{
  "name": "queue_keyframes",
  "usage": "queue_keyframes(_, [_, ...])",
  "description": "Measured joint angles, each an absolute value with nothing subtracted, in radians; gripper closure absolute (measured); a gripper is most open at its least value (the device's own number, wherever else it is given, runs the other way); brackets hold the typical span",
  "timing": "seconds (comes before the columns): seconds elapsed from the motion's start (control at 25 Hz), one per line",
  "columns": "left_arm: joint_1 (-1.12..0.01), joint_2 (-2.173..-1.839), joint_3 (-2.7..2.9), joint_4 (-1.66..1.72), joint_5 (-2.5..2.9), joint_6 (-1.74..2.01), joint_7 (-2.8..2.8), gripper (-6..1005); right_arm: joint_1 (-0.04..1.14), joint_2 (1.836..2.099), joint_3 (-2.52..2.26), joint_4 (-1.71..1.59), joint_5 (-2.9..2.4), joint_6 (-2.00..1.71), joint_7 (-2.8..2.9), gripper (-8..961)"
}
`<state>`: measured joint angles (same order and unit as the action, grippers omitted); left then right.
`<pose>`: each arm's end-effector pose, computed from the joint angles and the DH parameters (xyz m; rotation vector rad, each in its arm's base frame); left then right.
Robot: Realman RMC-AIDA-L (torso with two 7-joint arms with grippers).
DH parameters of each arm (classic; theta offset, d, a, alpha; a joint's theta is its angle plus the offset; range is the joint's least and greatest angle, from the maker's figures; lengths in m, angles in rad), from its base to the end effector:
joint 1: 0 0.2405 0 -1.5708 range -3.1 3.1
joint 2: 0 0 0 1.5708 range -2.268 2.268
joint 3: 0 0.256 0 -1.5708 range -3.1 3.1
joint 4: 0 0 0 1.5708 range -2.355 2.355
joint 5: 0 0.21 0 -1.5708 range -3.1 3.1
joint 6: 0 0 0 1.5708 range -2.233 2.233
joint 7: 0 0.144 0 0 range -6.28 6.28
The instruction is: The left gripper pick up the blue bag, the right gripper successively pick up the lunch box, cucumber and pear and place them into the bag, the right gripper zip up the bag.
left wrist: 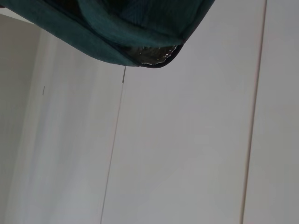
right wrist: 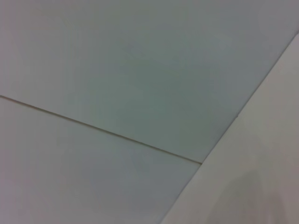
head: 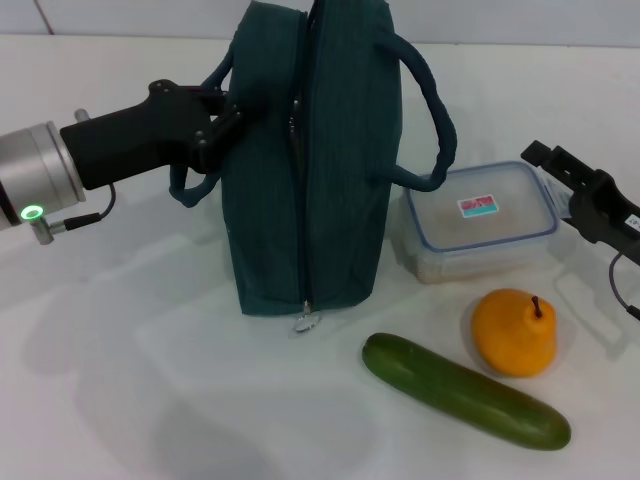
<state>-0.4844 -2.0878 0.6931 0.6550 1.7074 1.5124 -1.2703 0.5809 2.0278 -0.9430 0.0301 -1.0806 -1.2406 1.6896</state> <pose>-0.2531 0.3418 0.0219 -2.4641 -0.5065 -0.9527 0.2985 0.3350 -0.0441 -1.7334 1.8053 1.3236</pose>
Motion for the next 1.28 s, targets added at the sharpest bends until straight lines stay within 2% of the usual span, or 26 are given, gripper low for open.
queue_keyframes(0.2, [-0.486,-2.088,0.690,0.655,1.707,1.511,-1.268,960,0.589,2.028,-0.946,0.033,-1.081,-1.235,1.690,174])
queue_keyframes(1.28, [-0.486,-2.088,0.689,0.633,1.707,1.499,-1.250,959,0.572,2.028,-0.942,0.052,-1.095,-1.259,1.676,346])
